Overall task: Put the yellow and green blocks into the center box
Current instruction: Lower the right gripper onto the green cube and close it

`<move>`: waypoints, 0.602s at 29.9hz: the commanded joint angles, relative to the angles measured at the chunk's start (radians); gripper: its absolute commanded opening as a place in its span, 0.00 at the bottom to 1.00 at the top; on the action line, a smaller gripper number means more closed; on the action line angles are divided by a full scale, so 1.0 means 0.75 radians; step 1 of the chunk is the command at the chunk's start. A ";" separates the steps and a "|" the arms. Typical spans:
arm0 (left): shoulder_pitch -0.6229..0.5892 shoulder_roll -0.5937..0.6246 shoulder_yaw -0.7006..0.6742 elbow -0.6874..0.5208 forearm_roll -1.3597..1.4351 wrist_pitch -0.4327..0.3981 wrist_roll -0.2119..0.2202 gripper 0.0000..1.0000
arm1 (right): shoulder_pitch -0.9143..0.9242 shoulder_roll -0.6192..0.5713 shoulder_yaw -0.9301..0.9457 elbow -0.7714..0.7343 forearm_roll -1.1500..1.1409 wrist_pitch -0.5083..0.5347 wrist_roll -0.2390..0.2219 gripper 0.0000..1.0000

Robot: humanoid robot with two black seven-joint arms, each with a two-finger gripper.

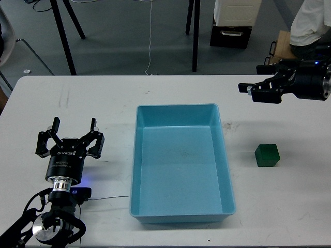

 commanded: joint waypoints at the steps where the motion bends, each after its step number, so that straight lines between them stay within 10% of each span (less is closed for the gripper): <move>1: 0.000 -0.003 0.000 0.007 0.000 0.001 0.000 1.00 | 0.109 0.017 -0.217 0.017 -0.093 -0.002 -0.001 0.90; 18: -0.011 -0.003 0.000 0.010 0.000 0.005 0.000 1.00 | 0.152 0.232 -0.600 -0.055 -0.312 -0.004 -0.001 0.91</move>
